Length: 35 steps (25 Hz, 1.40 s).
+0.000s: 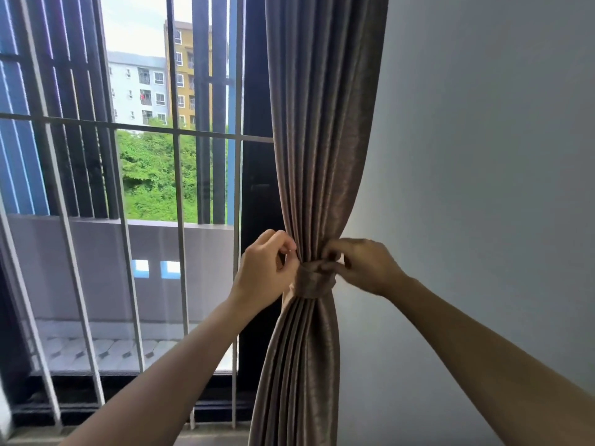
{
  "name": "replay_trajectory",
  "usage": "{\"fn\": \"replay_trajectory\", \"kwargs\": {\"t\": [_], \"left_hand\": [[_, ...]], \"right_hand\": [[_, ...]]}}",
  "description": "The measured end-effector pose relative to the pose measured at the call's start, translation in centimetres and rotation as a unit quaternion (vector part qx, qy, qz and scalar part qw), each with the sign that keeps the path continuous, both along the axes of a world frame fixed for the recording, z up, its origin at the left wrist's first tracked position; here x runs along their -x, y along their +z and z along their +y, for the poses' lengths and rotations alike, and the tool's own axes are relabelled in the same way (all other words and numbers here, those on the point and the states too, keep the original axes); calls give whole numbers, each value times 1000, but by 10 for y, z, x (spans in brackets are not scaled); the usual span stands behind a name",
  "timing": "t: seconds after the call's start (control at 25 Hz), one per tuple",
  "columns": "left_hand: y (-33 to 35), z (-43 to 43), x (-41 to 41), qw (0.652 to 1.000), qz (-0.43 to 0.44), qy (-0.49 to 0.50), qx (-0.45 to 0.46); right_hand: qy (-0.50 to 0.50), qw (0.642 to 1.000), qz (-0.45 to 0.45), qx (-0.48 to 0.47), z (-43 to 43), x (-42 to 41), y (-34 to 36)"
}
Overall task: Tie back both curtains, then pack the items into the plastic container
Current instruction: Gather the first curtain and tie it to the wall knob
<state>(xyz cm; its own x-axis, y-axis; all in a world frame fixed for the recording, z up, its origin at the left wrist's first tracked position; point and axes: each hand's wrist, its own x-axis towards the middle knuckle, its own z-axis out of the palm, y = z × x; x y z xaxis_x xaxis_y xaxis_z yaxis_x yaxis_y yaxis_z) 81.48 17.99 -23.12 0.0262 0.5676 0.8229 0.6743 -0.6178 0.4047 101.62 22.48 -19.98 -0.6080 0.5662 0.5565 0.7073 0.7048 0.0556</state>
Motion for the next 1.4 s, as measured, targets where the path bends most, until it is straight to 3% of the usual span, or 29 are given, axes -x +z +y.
{"fn": "replay_trajectory", "kwargs": {"t": [0.08, 0.12, 0.16, 0.24, 0.36, 0.48, 0.56, 0.68, 0.76, 0.84, 0.92, 1.04, 1.28, 1.4], "left_hand": [[-7, 7, 11, 998, 33, -8, 45], [-10, 10, 15, 995, 66, -16, 67], [-10, 13, 20, 993, 93, -21, 77], [-8, 19, 29, 988, 138, -11, 60], [-4, 23, 31, 977, 204, 53, 29], [6, 25, 31, 944, 316, 99, -16], [15, 32, 42, 930, 345, 118, -37], [16, 37, 52, 951, 270, 150, -35], [2, 35, 50, 979, 127, 154, -39], [-22, 31, 48, 993, 13, 121, 0], [-51, 28, 46, 993, 18, 52, 103], [-82, 23, 34, 970, 40, -26, 239], [-78, 21, 9, 966, 67, 57, 242], [-77, 23, -5, 959, 88, 108, 245]], "right_hand": [[49, 980, 193, -8, 2, 0, 7], [57, 969, 241, -5, 2, -3, 10], [50, 972, 228, 1, 4, -7, 10], [14, 996, 81, 38, 7, -15, 2], [-51, 990, -93, 95, 12, -18, -25], [-84, 991, -94, 54, 21, -6, -33], [-92, 991, -95, 29, 25, 3, -26], [-53, 997, 49, -9, 21, 14, -11], [-9, 986, 164, -29, 17, 16, 0], [5, 986, 165, 10, 14, 12, -1], [-29, 990, 102, 89, 12, 7, -27], [-111, 970, 61, 208, 6, 8, -86], [-193, 946, 158, 205, 3, 37, -101], [-197, 952, 98, 213, 11, 39, -101]]}}
